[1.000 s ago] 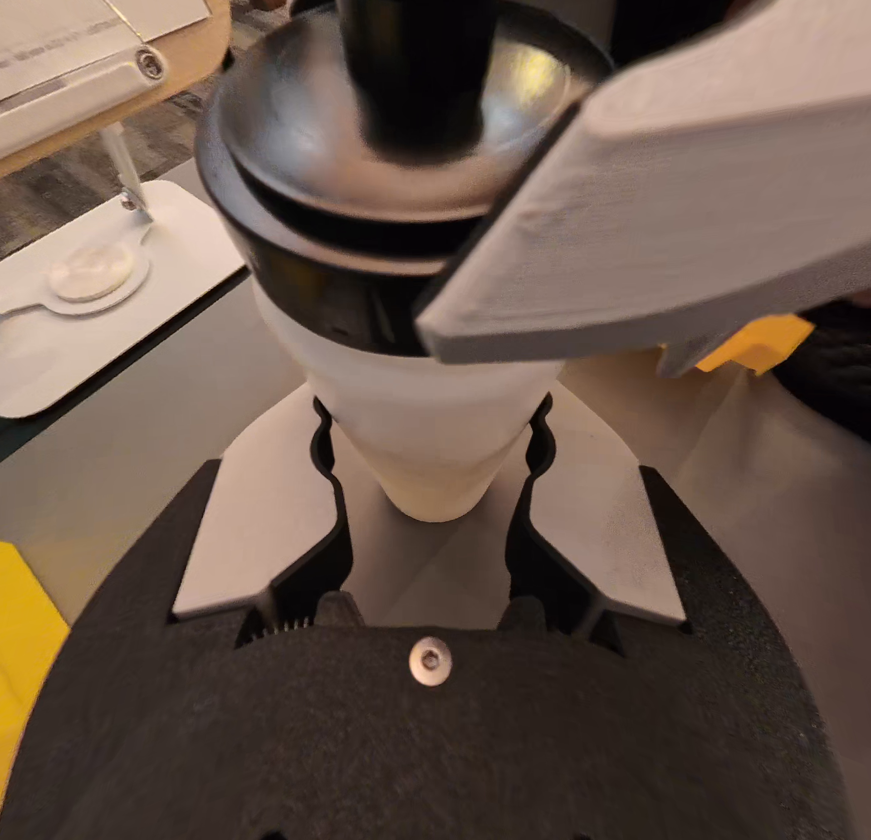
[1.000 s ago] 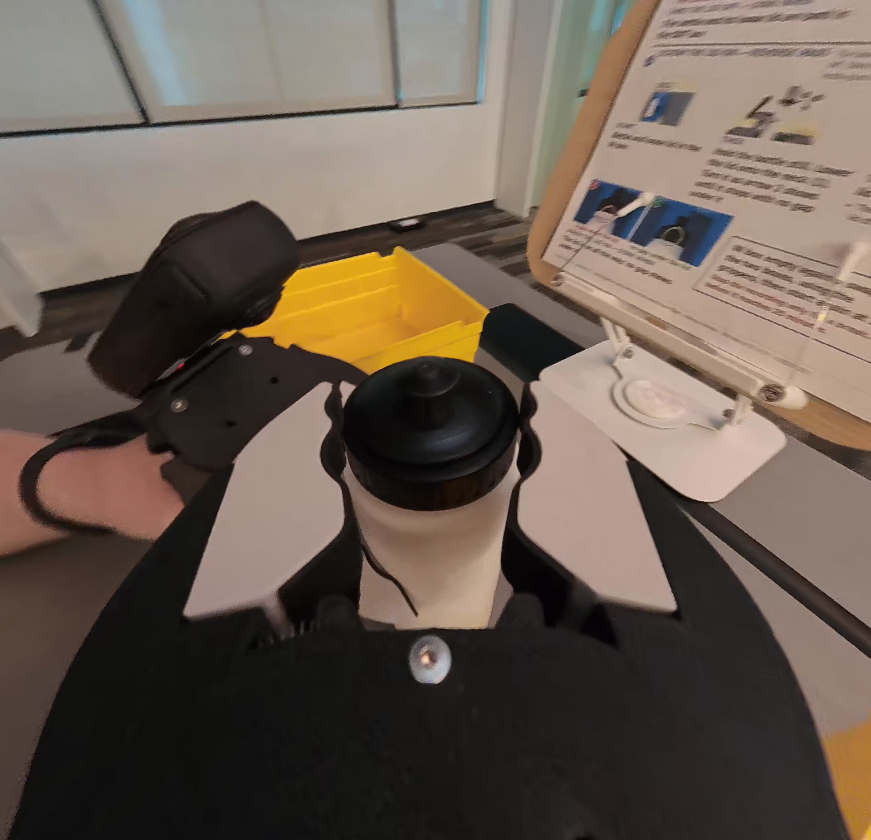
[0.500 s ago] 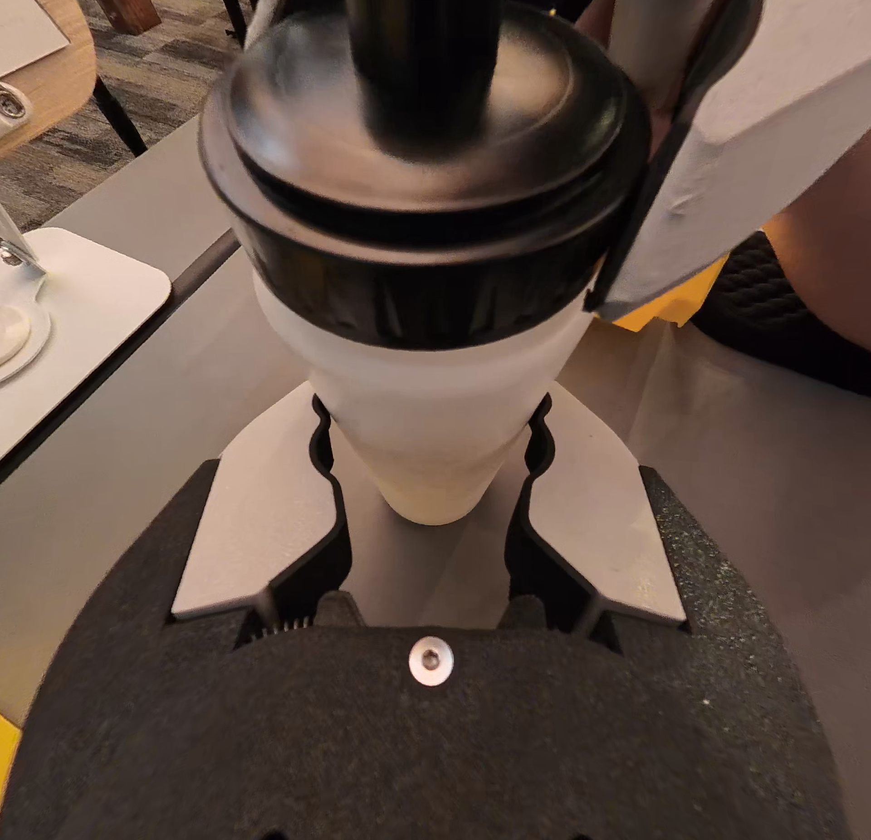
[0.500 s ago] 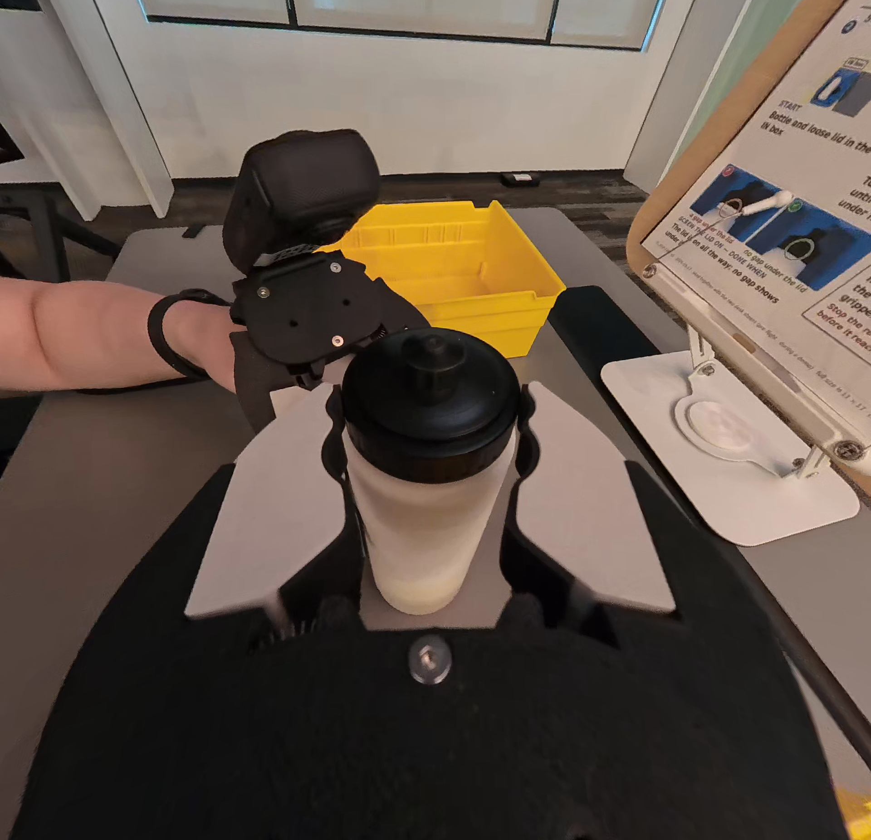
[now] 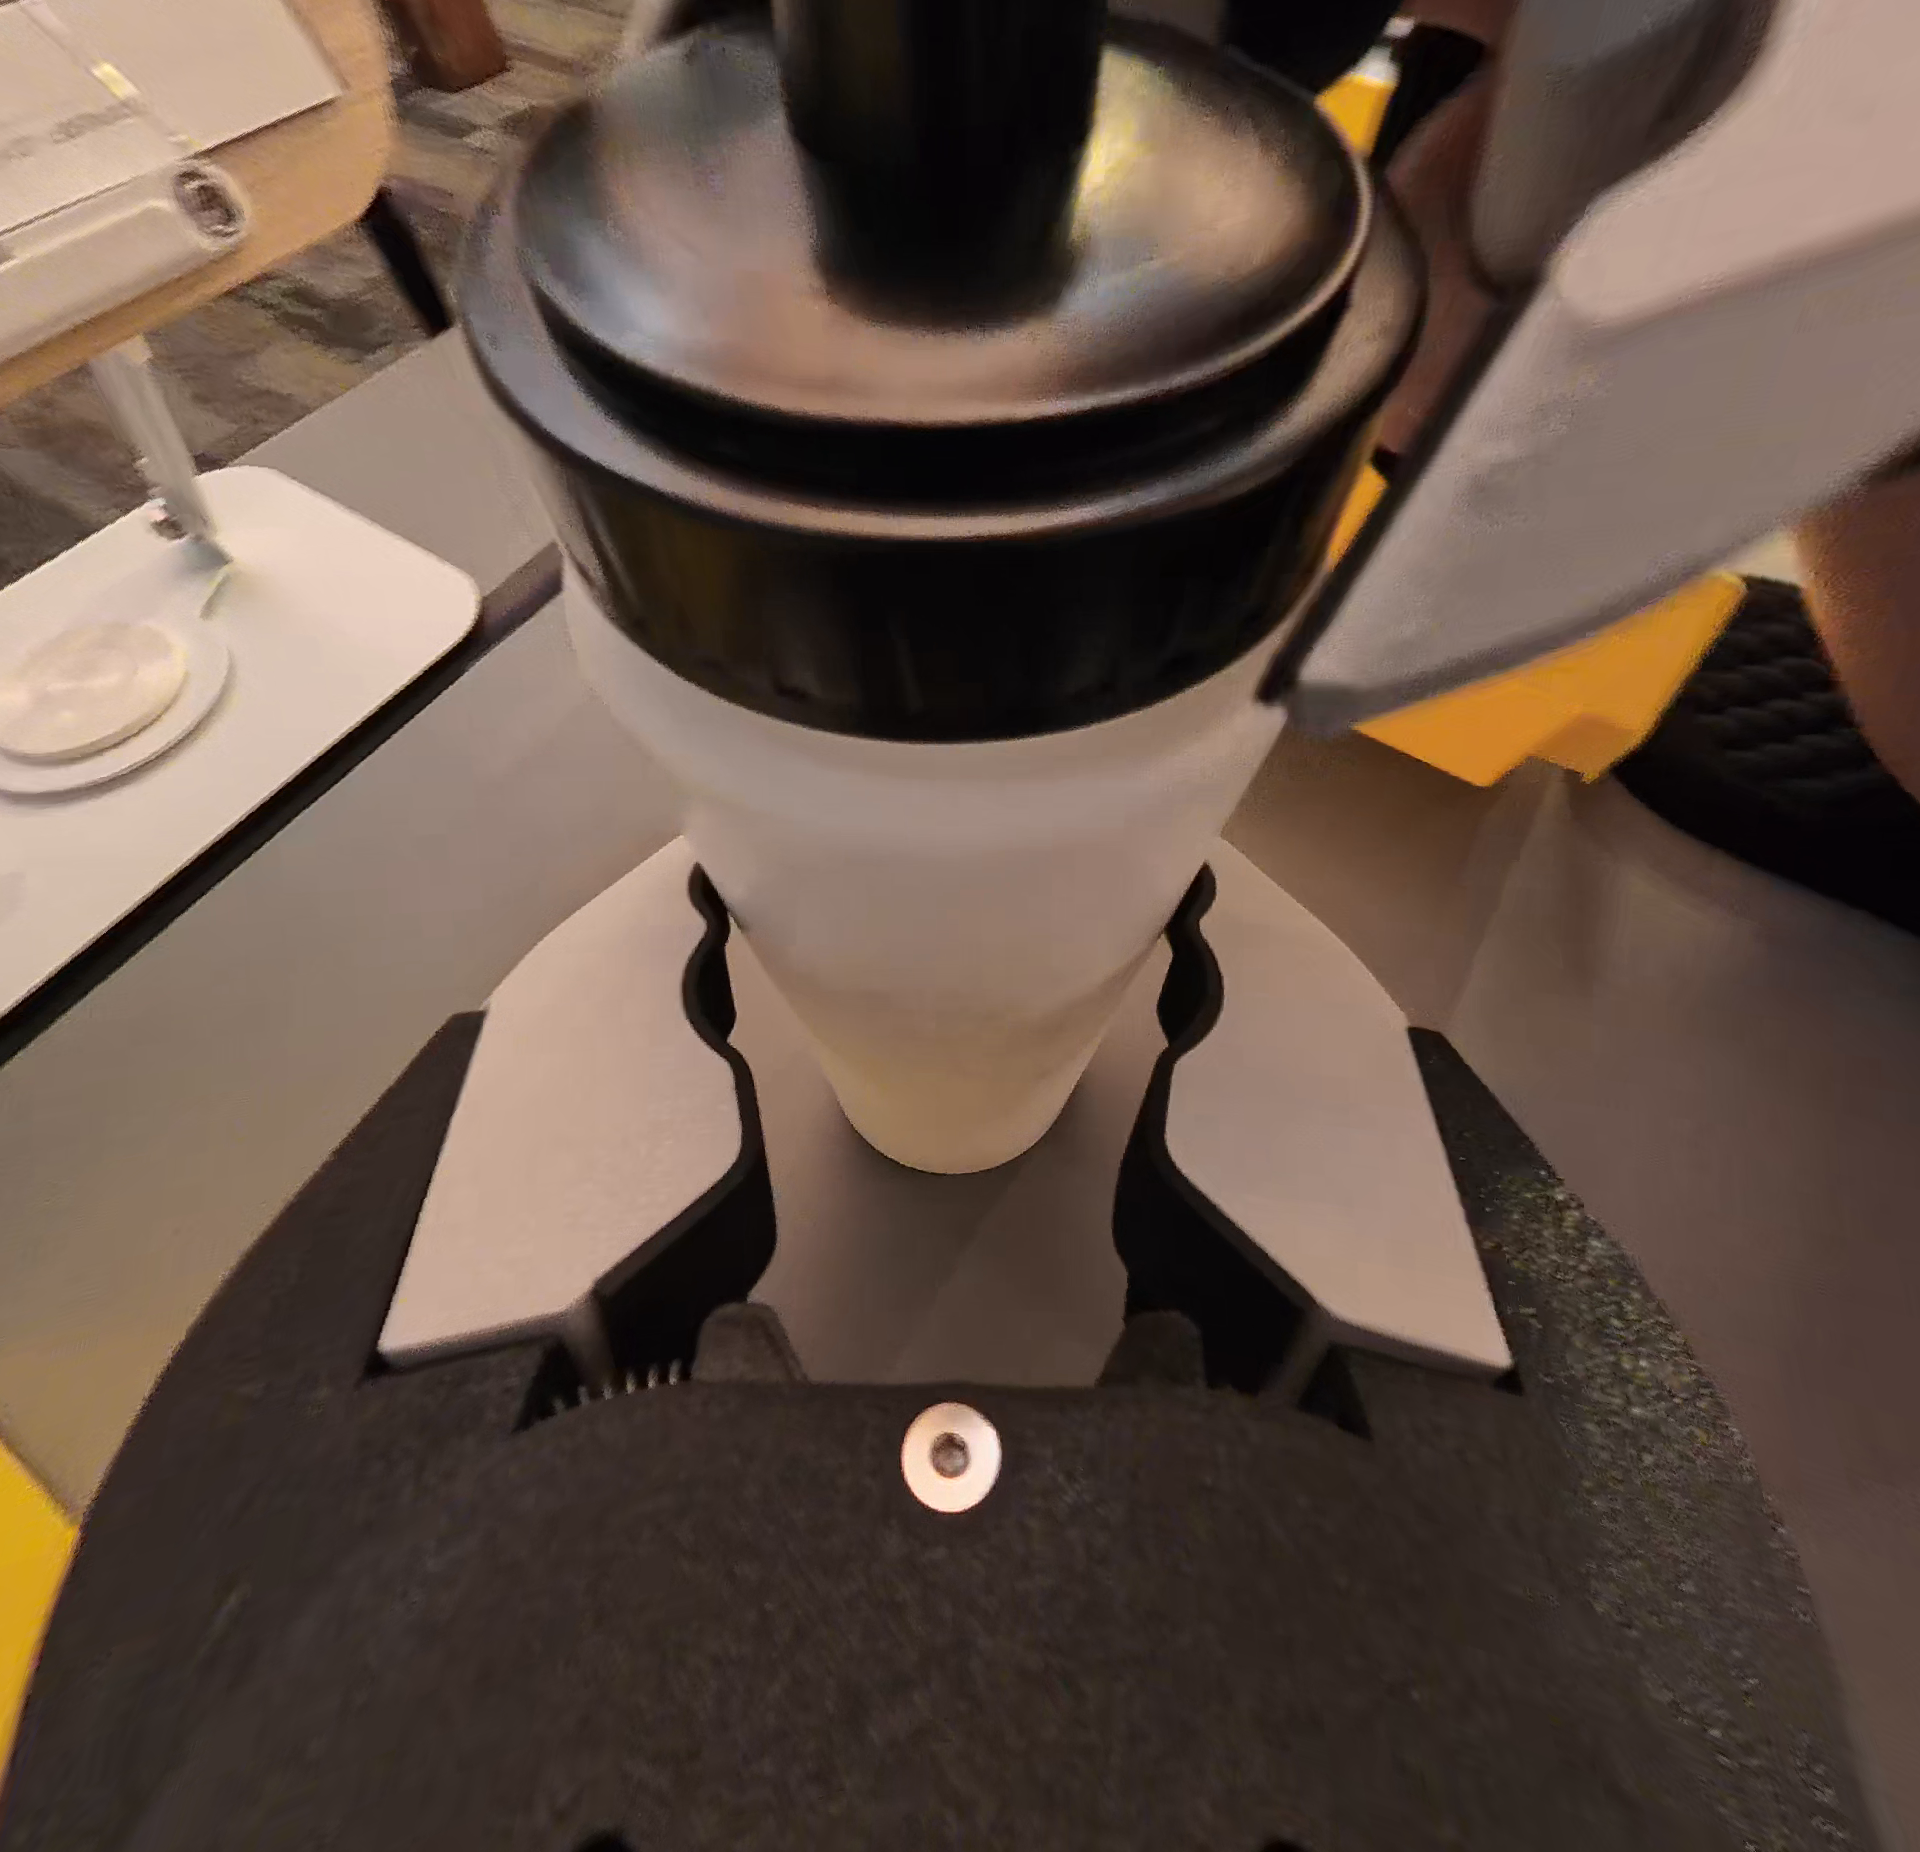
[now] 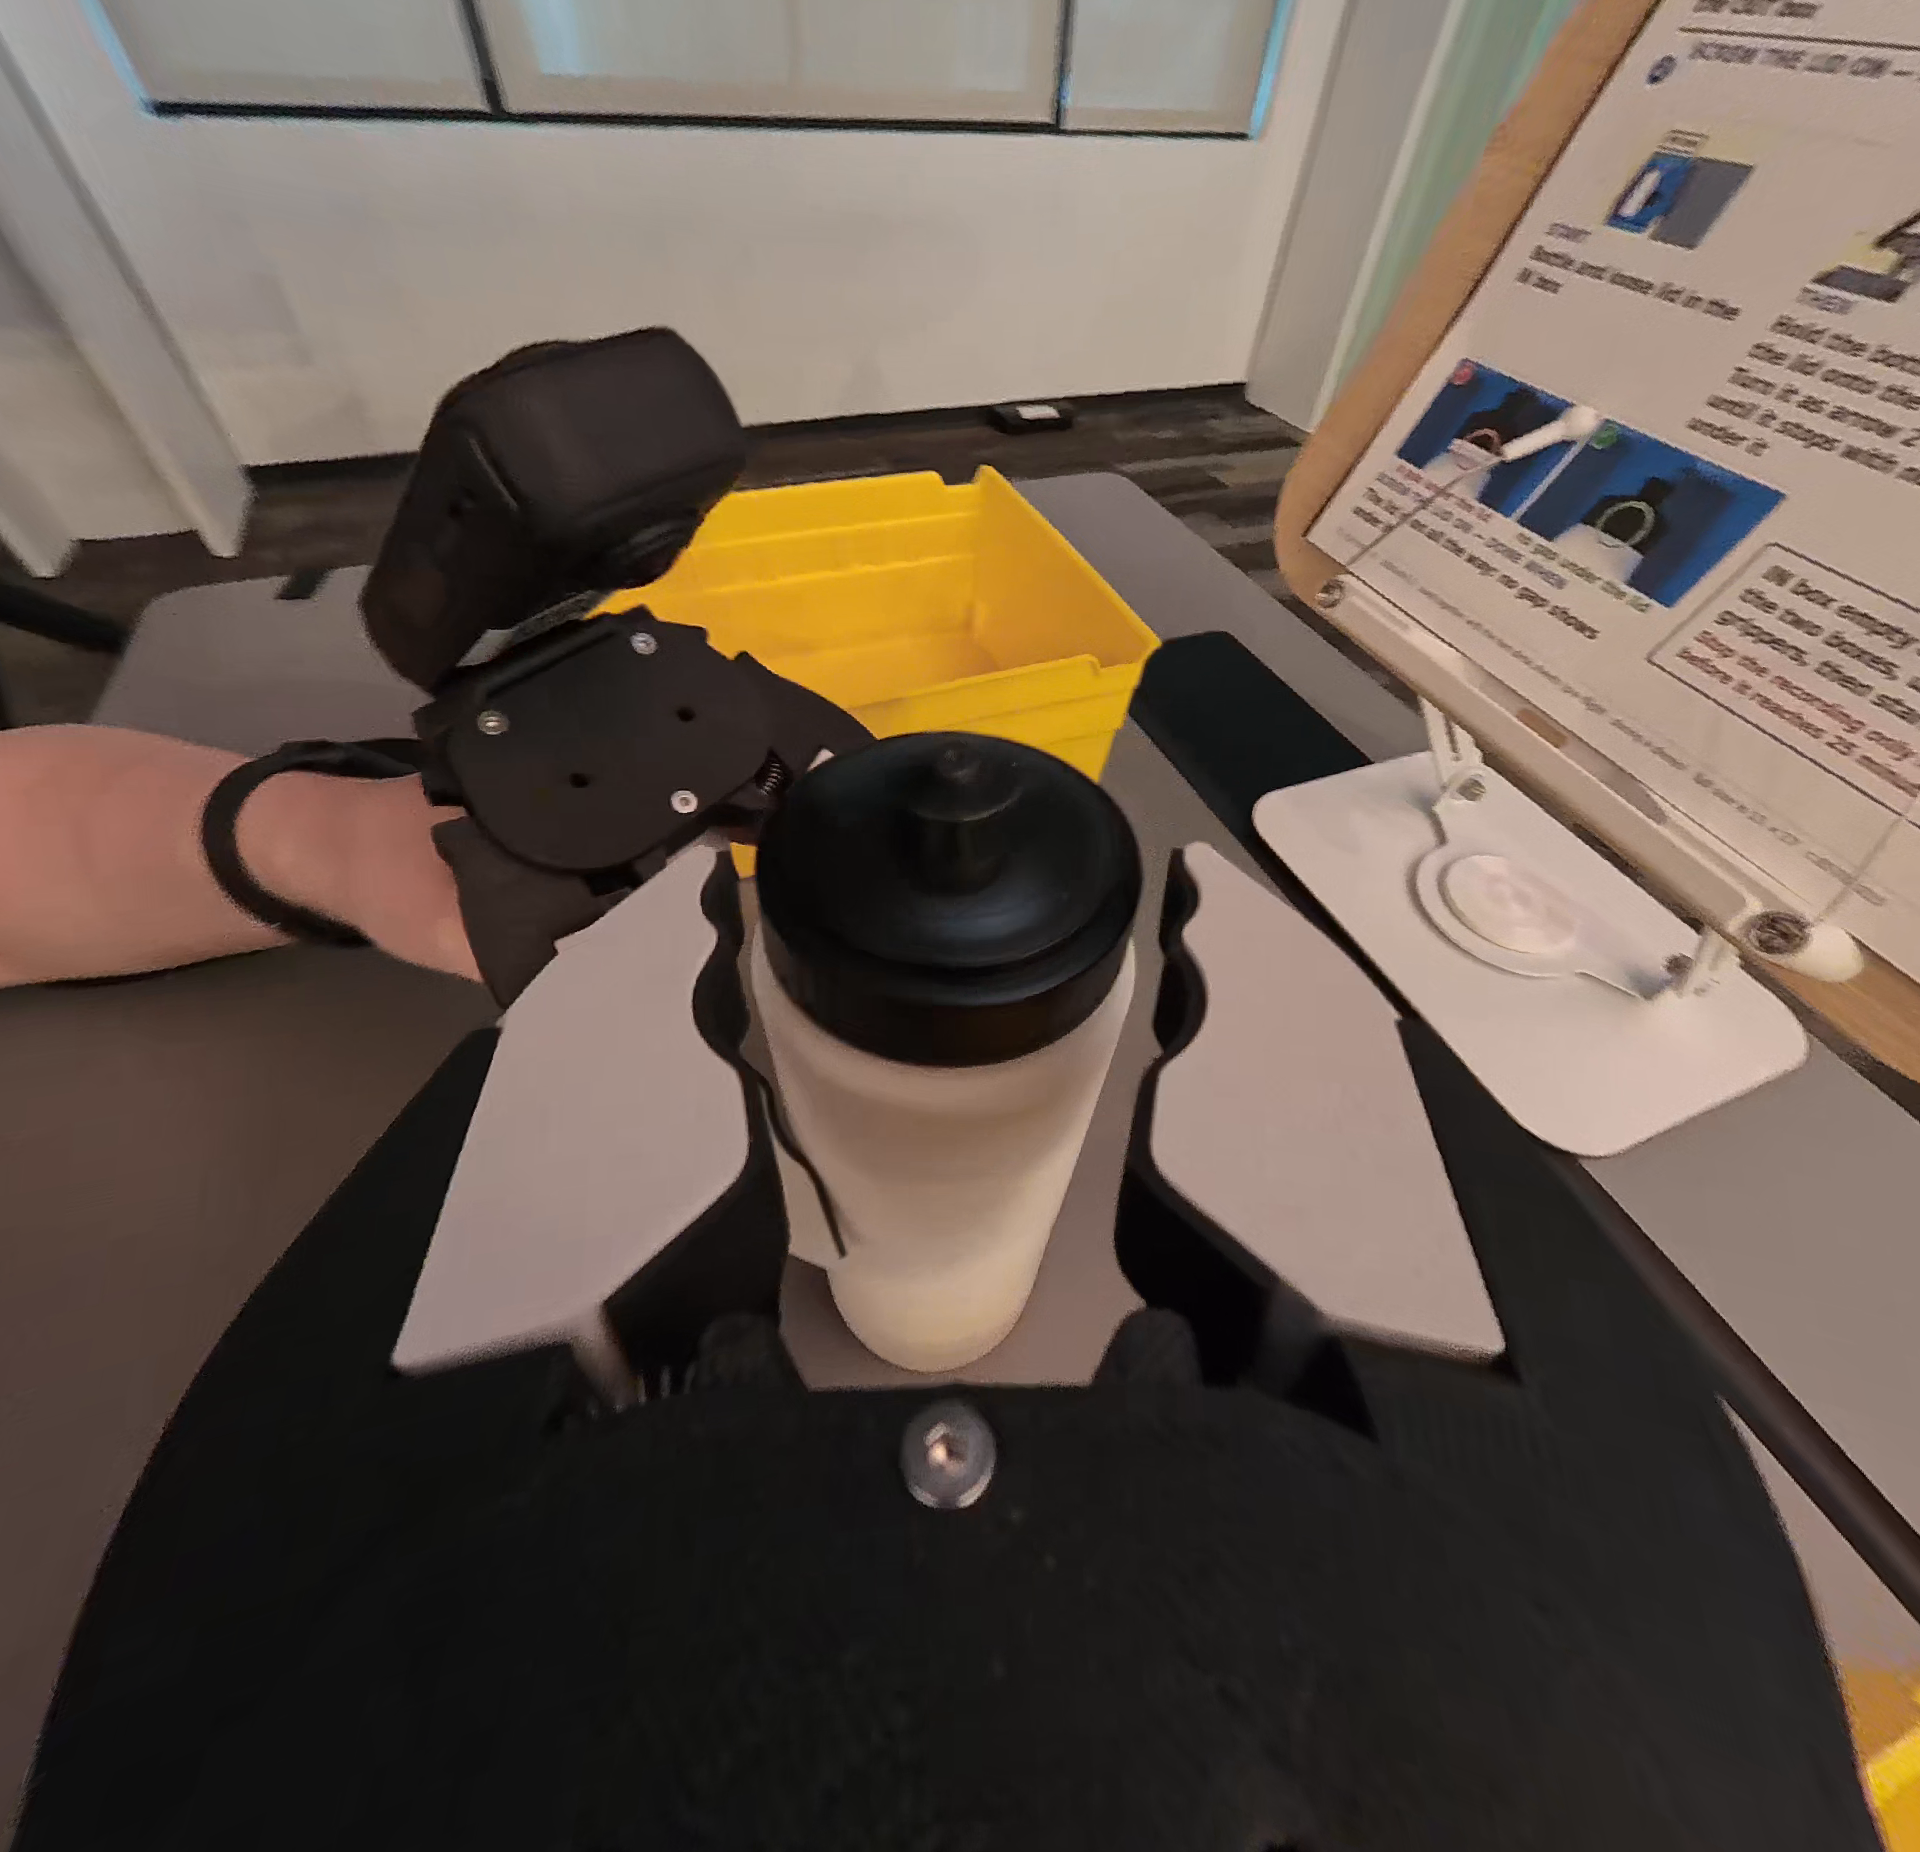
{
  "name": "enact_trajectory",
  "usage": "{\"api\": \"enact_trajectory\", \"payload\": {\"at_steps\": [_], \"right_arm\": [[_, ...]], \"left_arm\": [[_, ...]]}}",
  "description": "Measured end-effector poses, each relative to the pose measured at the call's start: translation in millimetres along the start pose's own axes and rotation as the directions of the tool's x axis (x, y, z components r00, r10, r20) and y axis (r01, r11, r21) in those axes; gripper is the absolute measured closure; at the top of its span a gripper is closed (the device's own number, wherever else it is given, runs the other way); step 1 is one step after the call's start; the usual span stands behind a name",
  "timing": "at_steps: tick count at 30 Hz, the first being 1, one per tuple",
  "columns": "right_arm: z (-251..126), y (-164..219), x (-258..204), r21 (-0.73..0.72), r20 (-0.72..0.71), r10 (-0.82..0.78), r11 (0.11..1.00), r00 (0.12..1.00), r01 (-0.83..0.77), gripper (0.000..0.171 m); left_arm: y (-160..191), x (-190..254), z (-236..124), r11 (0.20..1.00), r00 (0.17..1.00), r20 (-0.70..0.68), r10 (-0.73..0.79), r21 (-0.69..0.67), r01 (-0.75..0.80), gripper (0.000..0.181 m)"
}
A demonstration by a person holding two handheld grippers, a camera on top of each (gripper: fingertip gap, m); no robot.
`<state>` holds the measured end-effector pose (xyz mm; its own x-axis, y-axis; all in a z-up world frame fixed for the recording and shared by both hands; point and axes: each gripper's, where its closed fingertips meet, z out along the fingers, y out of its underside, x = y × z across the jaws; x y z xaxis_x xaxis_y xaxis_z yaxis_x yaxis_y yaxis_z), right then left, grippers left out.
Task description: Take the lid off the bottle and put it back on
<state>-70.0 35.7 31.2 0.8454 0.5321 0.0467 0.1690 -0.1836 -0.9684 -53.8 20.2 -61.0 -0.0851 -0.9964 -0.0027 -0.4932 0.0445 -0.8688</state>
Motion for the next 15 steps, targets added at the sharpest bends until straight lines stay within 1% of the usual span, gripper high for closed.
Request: {"api": "enact_trajectory", "payload": {"at_steps": [2, 3, 6, 8, 12, 14, 15], "right_arm": [[-5.5, 2.1, -3.3, -0.001, 0.075, -0.002, 1.000, 0.997, 0.002, 0.095], [-7.9, 2.4, -7.0, 0.004, 0.116, -0.009, 1.000, 0.993, 0.008, 0.098], [-9.5, 3.2, -8.7, 0.007, 0.138, -0.011, 1.000, 0.990, 0.010, 0.097], [-5.2, 2.2, -6.4, 0.004, 0.088, -0.014, 1.000, 0.996, 0.014, 0.097], [9.1, -2.1, 4.3, 0.048, -0.119, 0.058, 0.997, 0.991, -0.053, 0.097], [12.2, -3.6, 6.7, 0.076, -0.212, 0.068, 0.996, 0.975, -0.053, 0.097], [12.3, -3.7, 7.1, 0.070, -0.233, 0.058, 0.997, 0.971, -0.043, 0.097]], "left_arm": [[-1.2, 8.3, 1.8, 1.000, 0.999, -0.035, 0.029, 0.007, -0.029, 0.100], [-1.9, 11.8, 2.6, 0.999, 0.998, -0.047, 0.039, 0.013, -0.039, 0.100], [-2.1, 14.1, 3.5, 0.999, 0.998, -0.054, 0.038, 0.015, -0.038, 0.100], [-1.6, 8.4, 3.0, 1.000, 1.000, -0.014, 0.021, 0.007, -0.021, 0.100], [0.1, -9.2, -0.5, 0.999, 0.994, 0.099, -0.044, 0.007, 0.044, 0.100], [0.0, -12.2, -1.1, 0.999, 0.993, 0.110, -0.050, 0.017, 0.048, 0.100], [-0.1, -12.1, -1.0, 0.999, 0.994, 0.102, -0.047, 0.022, 0.045, 0.100]]}}
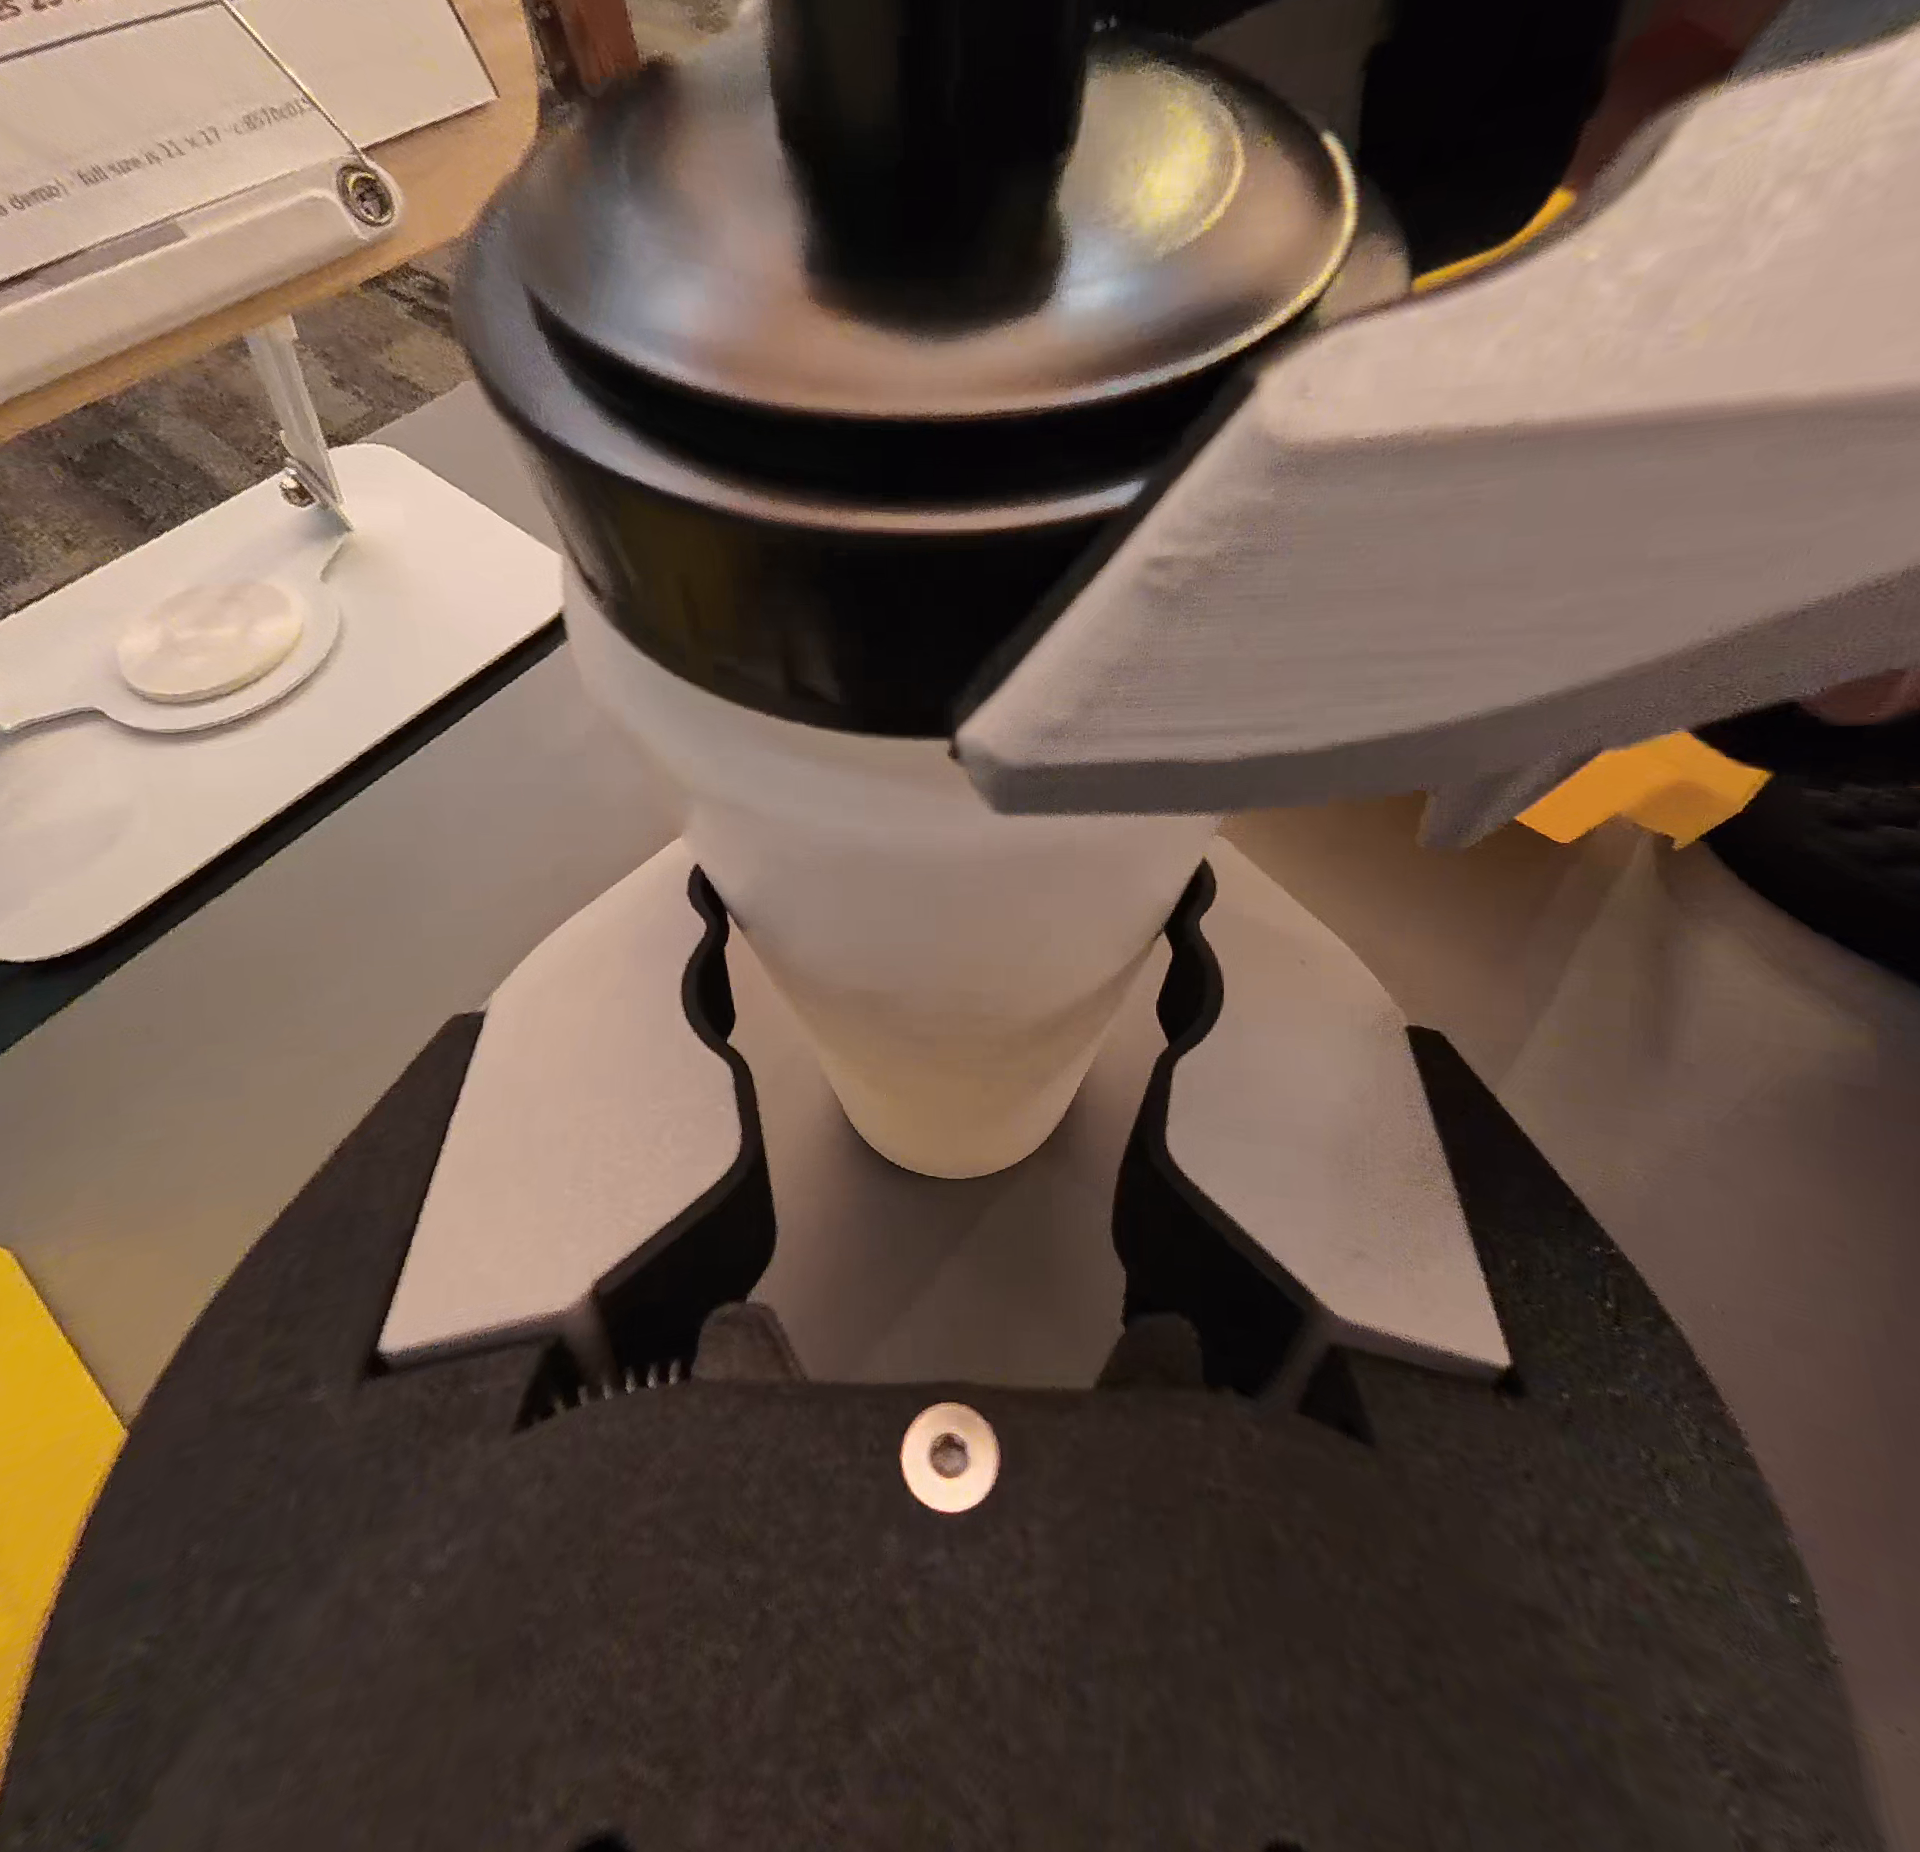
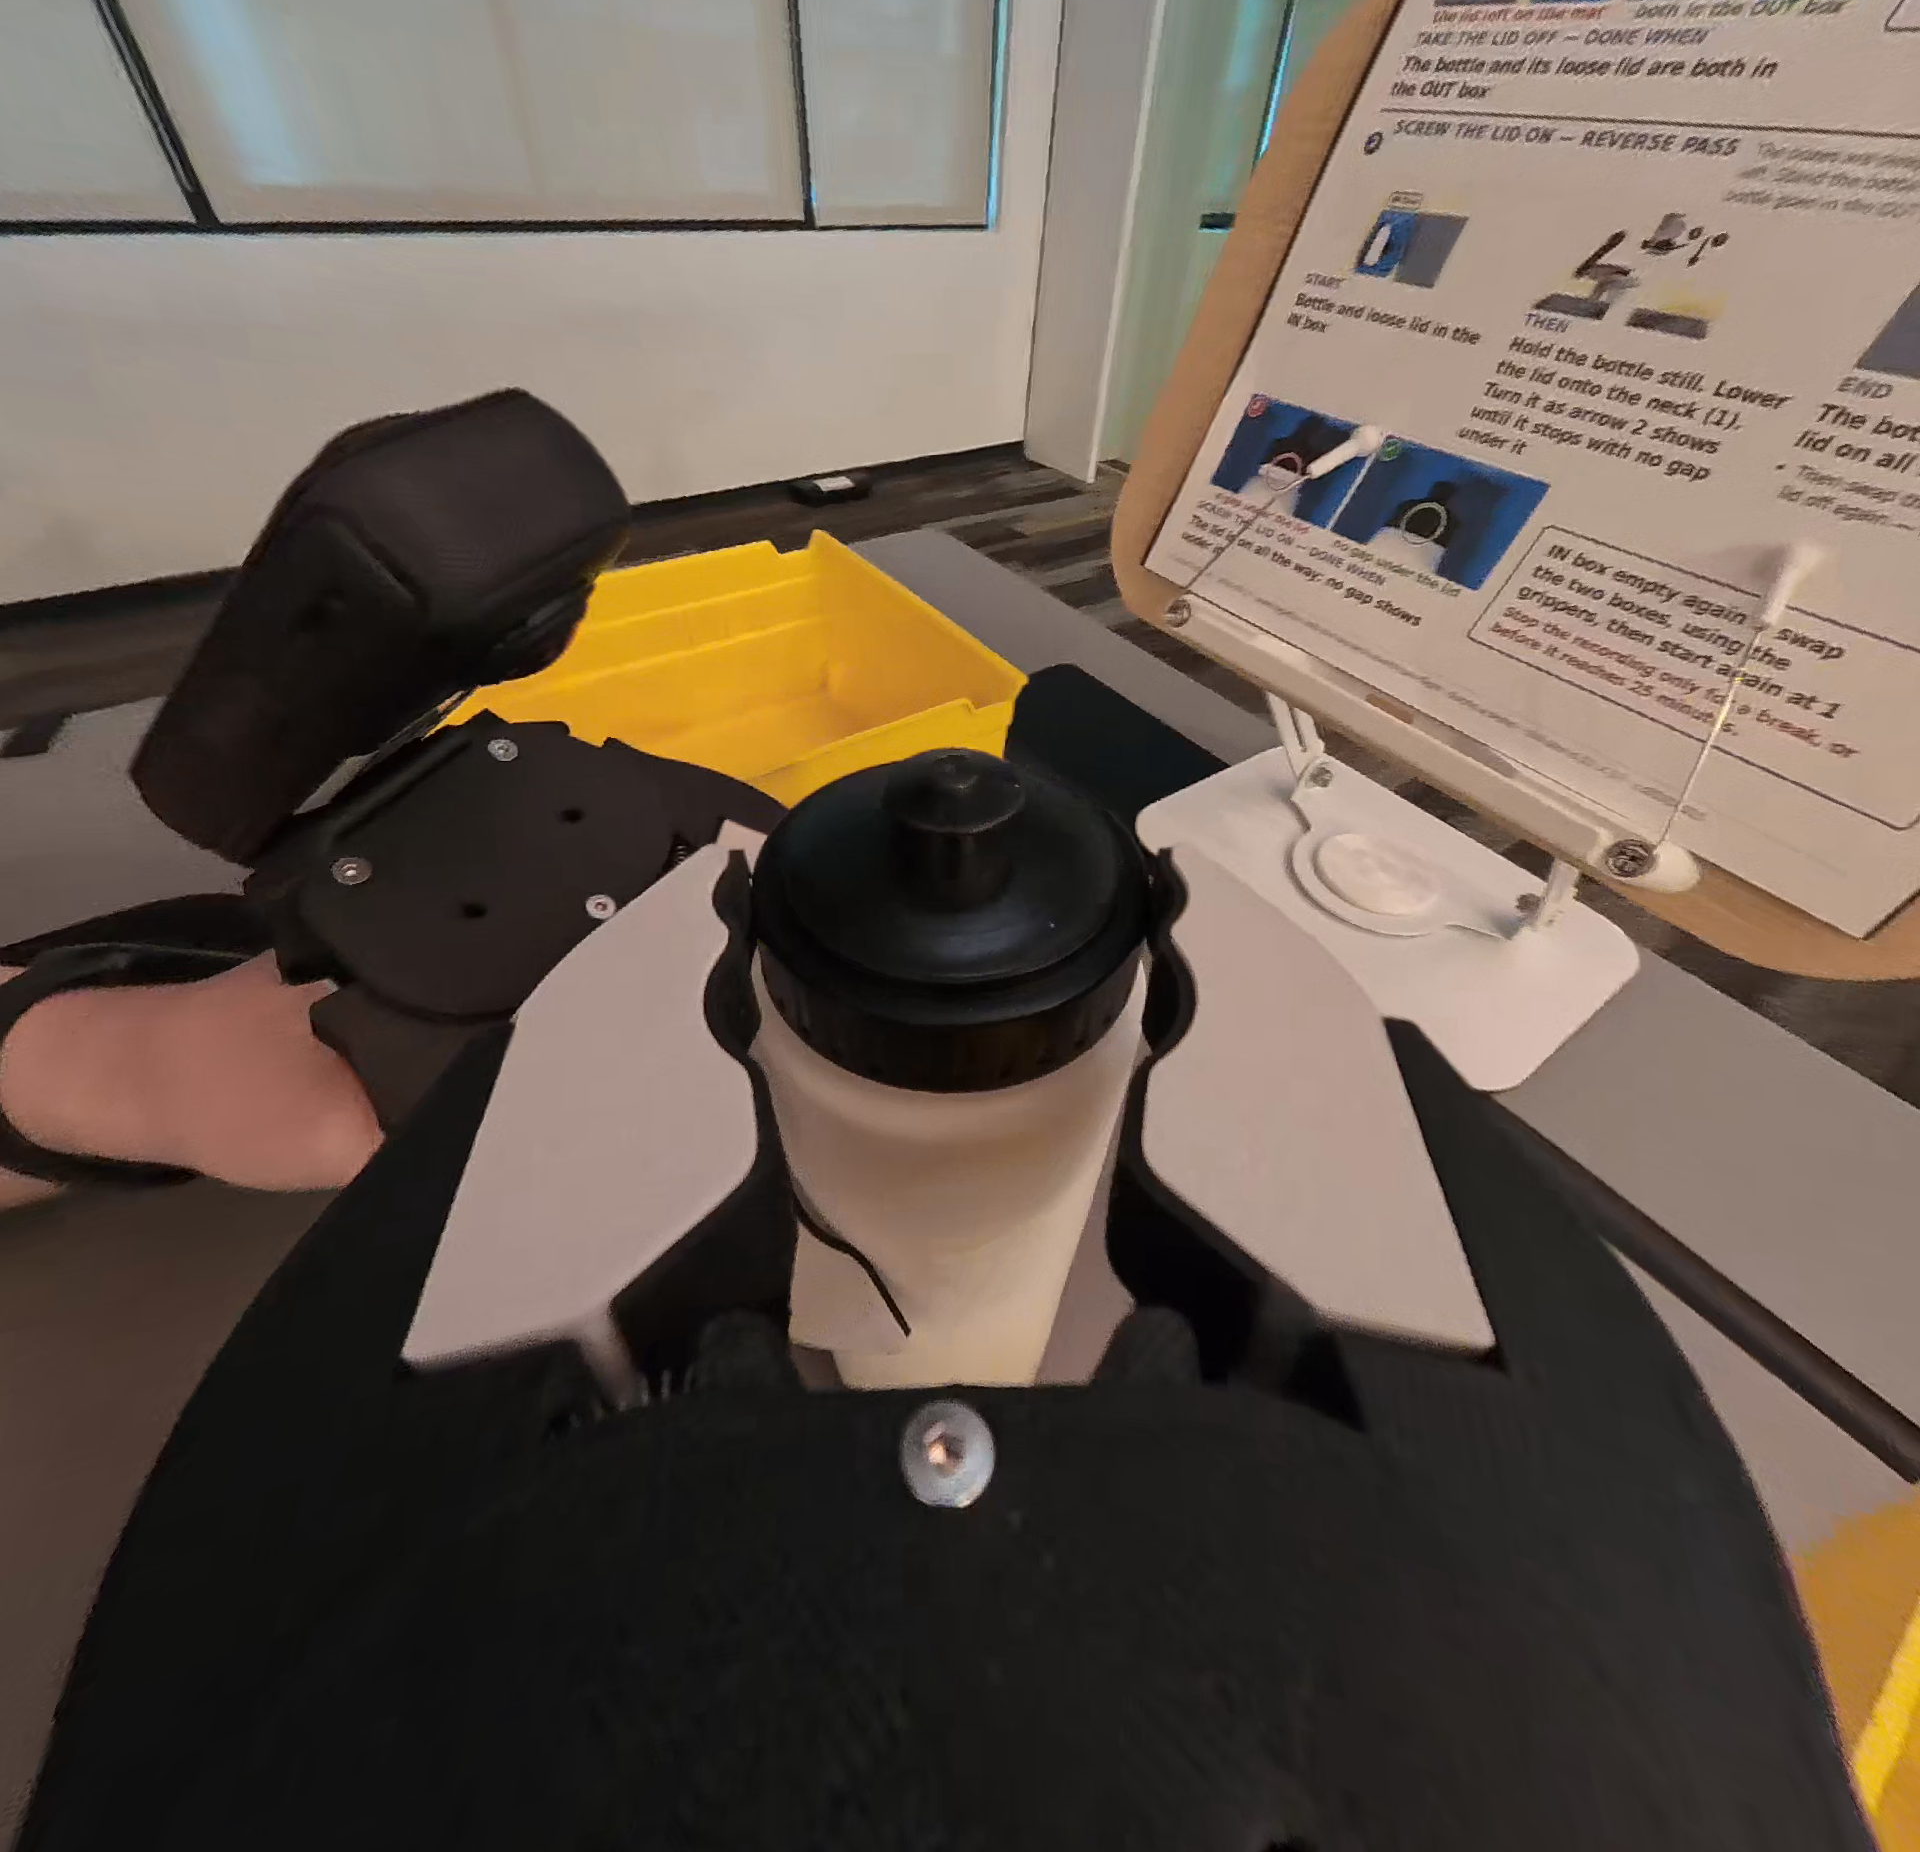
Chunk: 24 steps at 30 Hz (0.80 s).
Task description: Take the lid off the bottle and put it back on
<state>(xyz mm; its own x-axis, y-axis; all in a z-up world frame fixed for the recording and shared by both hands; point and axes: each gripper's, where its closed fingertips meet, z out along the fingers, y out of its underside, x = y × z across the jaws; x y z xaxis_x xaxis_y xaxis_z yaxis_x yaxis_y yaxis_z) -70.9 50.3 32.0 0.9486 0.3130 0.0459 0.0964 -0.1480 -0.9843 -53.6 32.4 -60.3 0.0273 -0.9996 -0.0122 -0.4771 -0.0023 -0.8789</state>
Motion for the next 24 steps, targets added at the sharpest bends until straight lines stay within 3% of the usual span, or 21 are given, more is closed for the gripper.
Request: {"api": "enact_trajectory", "payload": {"at_steps": [2, 5, 12, 15, 21, 24], "right_arm": [[-1.4, 1.5, -1.7, -0.035, 0.038, -0.031, 0.999, 0.999, 0.033, 0.096], [-10.8, -1.0, -8.2, -0.037, 0.206, -0.044, 0.998, 0.977, 0.053, 0.090], [-33.9, 5.7, -14.7, -0.043, 0.396, -0.116, 0.989, 0.911, 0.144, 0.099], [-29.4, 4.5, -12.0, -0.055, 0.353, -0.099, 0.990, 0.930, 0.126, 0.099], [-7.4, -1.6, -6.7, -0.040, 0.116, -0.054, 0.997, 0.992, 0.059, 0.098], [-9.9, -0.1, -9.5, -0.091, 0.107, -0.089, 0.991, 0.990, 0.099, 0.099]], "left_arm": [[0.2, 0.9, -0.2, 1.000, 1.000, -0.020, 0.005, -0.006, -0.006, 0.100], [0.5, 6.8, 0.1, 0.999, 0.997, -0.069, 0.029, -0.016, -0.031, 0.100], [0.0, 35.8, 0.4, 0.992, 0.966, -0.227, 0.123, 0.008, -0.124, 0.100], [-0.9, 31.7, 0.7, 0.996, 0.974, -0.209, 0.085, 0.006, -0.086, 0.100], [-1.1, 13.6, -1.0, 1.000, 0.994, -0.113, -0.007, -0.013, 0.006, 0.100], [-0.2, 14.6, -1.4, 0.999, 0.993, -0.118, 0.024, -0.023, -0.027, 0.100]]}}
